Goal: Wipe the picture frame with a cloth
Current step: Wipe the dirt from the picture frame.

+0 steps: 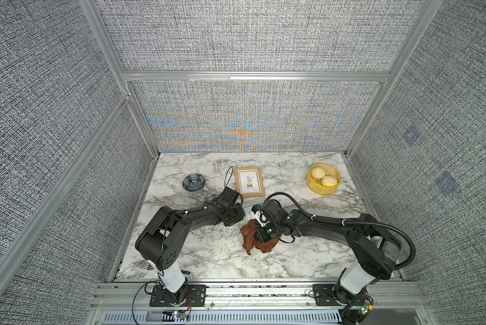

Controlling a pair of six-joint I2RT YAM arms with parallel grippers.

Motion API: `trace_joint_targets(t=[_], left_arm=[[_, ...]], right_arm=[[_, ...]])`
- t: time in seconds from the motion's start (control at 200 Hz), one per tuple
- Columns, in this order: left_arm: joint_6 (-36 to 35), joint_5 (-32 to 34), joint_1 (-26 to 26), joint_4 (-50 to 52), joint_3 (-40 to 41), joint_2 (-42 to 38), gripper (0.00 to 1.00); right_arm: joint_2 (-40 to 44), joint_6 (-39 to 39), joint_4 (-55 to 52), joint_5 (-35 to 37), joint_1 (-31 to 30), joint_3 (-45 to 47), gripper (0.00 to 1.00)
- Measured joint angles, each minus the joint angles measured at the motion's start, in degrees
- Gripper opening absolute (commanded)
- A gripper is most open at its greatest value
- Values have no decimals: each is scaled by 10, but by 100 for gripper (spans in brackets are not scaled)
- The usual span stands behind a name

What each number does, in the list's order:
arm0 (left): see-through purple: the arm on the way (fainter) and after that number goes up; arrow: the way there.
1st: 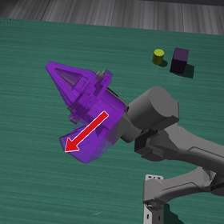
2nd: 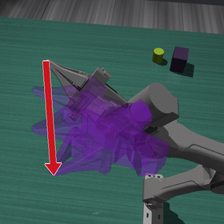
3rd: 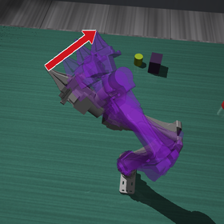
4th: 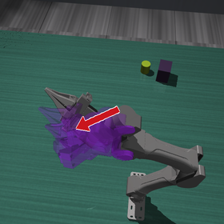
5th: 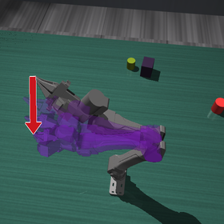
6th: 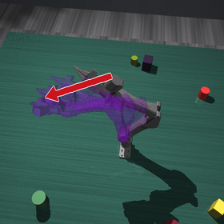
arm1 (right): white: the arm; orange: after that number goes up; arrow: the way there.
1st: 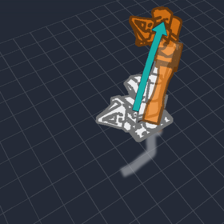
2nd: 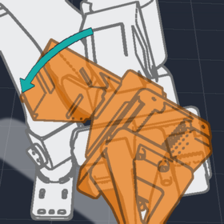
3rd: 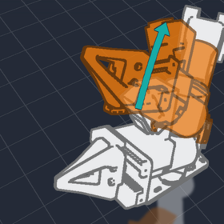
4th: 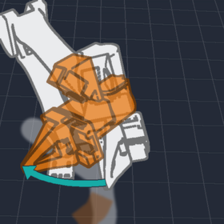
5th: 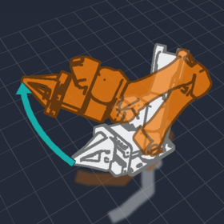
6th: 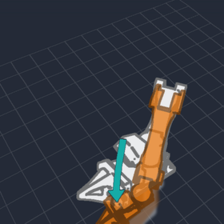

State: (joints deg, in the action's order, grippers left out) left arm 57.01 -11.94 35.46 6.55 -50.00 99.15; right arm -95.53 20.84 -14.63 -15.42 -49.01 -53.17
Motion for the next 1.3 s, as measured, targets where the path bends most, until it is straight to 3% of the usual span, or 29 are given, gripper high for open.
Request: trace_joint_targets(t=[0.15,0.32,0.41,0.58,0.691,0.856,1.061,1.301], left_arm=[[0,-1,0,-7,5,1,11],[0,0,0,-16,12,-2,10],[0,0,0,-19,14,-3,10],[0,0,0,-20,14,-3,10],[0,0,0,-20,14,-2,10],[0,0,0,-20,15,-3,10],[0,0,0,-23,17,-5,9],[-11,-1,0,-12,3,-7,10]], right_arm=[[7,-2,16,-16,11,16,0],[64,5,17,-18,95,82,0],[89,3,2,10,109,95,0],[67,-5,-12,39,55,59,0],[28,-6,-5,15,9,21,0],[2,1,0,-10,9,2,0],[59,30,1,4,113,70,0],[184,40,-108,146,209,97,0]])
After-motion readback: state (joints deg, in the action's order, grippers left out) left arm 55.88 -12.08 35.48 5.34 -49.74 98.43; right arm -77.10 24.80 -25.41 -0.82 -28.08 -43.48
